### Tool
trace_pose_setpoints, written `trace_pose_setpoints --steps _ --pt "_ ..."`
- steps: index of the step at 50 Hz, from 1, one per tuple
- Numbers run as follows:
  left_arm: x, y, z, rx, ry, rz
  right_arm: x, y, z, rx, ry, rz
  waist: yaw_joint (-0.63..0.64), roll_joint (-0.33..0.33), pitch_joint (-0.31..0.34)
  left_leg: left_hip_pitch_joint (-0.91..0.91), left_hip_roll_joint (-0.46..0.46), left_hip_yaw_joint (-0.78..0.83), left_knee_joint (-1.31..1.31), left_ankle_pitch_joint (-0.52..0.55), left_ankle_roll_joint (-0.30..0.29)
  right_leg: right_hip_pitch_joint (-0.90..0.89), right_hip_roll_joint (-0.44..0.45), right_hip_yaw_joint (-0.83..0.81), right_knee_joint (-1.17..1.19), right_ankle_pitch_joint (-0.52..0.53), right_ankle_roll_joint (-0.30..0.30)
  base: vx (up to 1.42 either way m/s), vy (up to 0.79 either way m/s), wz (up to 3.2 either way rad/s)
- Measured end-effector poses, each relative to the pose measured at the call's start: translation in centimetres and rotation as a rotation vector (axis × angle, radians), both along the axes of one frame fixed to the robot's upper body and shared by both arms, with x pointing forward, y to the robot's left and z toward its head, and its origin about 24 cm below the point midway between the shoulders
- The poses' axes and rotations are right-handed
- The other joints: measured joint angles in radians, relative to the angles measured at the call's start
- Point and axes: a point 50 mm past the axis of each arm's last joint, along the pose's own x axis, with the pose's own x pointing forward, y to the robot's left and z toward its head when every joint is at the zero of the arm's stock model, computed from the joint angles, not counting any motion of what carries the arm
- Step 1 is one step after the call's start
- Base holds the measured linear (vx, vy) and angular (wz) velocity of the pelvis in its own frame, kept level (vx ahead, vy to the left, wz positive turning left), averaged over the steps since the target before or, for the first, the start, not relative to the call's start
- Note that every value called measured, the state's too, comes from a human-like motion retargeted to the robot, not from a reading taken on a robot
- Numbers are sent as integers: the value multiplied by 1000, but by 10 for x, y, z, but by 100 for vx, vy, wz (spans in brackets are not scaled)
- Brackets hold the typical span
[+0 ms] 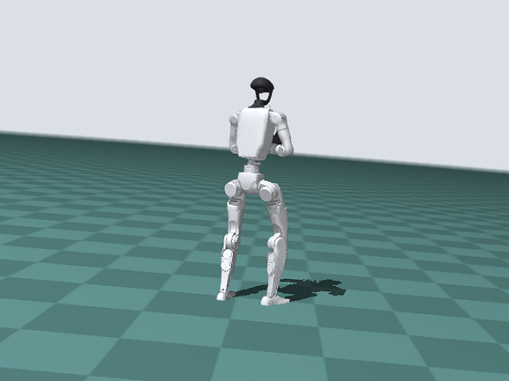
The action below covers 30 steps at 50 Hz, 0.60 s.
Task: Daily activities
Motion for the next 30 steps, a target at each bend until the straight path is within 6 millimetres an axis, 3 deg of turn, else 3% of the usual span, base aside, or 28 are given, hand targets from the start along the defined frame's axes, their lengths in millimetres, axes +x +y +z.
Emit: trace_pose_setpoints --steps 30 --pt "11 4 -3 -11 18 177 11 1 -5 -122 -26 -165 6 11 -26 2 -18 -12 -10 15 2 2 -20 -4 7 -12 -6 0 0 0"
